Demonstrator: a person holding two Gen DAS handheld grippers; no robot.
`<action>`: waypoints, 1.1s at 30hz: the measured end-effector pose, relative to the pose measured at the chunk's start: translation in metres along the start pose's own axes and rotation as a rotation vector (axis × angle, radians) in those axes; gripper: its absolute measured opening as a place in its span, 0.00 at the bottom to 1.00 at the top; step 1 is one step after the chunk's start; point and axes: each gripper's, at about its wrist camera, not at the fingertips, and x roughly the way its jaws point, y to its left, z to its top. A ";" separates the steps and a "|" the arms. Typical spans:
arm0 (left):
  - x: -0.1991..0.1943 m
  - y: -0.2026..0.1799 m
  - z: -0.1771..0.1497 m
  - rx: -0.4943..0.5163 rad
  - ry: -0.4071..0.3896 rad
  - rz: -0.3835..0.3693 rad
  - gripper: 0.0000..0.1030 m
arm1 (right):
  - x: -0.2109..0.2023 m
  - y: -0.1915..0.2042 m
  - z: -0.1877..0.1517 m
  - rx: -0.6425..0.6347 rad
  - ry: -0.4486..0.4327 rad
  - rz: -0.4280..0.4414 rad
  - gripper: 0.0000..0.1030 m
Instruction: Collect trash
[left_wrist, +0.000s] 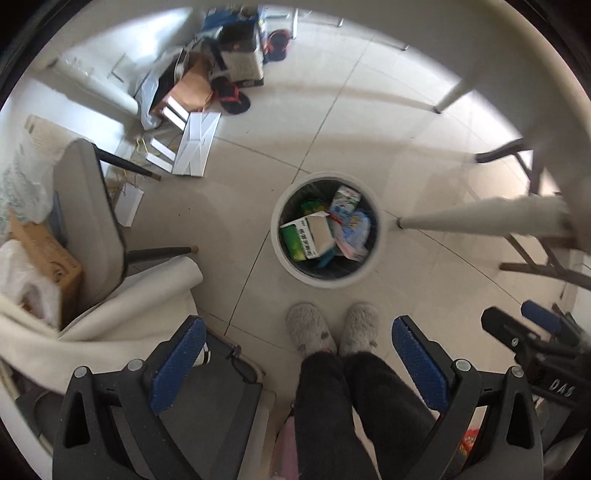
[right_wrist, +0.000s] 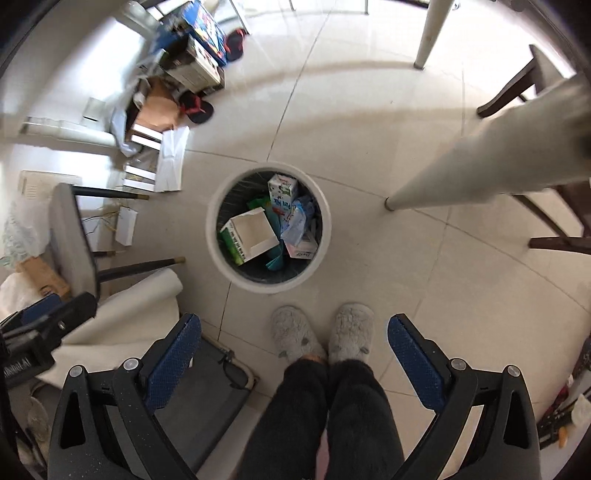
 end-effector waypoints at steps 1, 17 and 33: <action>-0.014 -0.003 -0.005 0.005 -0.008 -0.003 1.00 | -0.019 0.001 -0.005 -0.001 -0.004 0.005 0.99; -0.246 -0.012 -0.026 0.193 -0.181 -0.232 1.00 | -0.310 0.015 -0.084 0.015 -0.147 0.175 0.99; -0.335 0.046 -0.053 0.402 -0.195 -0.400 1.00 | -0.408 0.120 -0.177 0.155 -0.249 0.217 1.00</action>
